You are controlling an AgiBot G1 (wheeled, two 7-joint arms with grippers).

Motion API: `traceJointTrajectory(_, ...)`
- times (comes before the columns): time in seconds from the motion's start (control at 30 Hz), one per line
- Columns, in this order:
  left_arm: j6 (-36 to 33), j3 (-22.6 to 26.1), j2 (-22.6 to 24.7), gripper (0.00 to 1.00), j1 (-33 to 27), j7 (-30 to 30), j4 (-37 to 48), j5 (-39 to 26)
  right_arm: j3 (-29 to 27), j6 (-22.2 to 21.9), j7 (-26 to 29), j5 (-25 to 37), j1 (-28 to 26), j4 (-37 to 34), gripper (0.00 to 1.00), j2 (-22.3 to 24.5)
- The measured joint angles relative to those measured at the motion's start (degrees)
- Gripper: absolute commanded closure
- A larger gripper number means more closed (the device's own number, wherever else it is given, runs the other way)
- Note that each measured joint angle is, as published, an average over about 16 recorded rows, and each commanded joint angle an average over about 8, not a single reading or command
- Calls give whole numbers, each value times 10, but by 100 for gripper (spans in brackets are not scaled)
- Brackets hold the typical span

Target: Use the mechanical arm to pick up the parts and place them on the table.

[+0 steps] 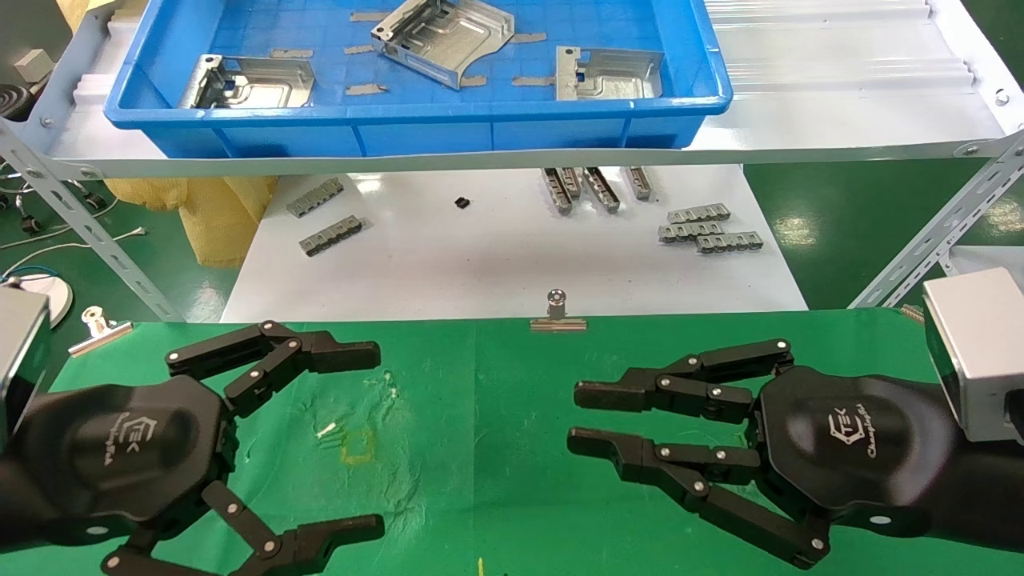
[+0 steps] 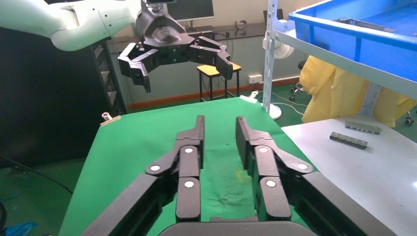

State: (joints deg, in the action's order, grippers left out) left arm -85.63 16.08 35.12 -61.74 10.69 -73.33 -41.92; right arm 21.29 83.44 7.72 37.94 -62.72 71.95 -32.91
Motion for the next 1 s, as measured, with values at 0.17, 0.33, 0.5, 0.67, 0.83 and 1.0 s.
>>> traceJointTrajectory(0.17,0,0,0,0,-1,0,-1,0,0,0,0,0,0,0,100,0)
traceJointTrajectory(0.33,9,2,5,0,-23,7,0,-12,0,0,0,0,0,0,100,0)
traceJointTrajectory(0.5,33,13,24,0,-79,24,13,-46,0,0,0,0,0,0,100,0)
traceJointTrajectory(0.67,61,34,61,0,-168,41,54,-100,0,0,0,0,0,0,100,0)
traceJointTrajectory(0.83,89,67,121,0,-275,51,138,-173,0,0,0,0,0,0,100,0)
traceJointTrajectory(1.0,119,103,196,0,-375,44,263,-242,0,0,0,0,0,0,100,0)
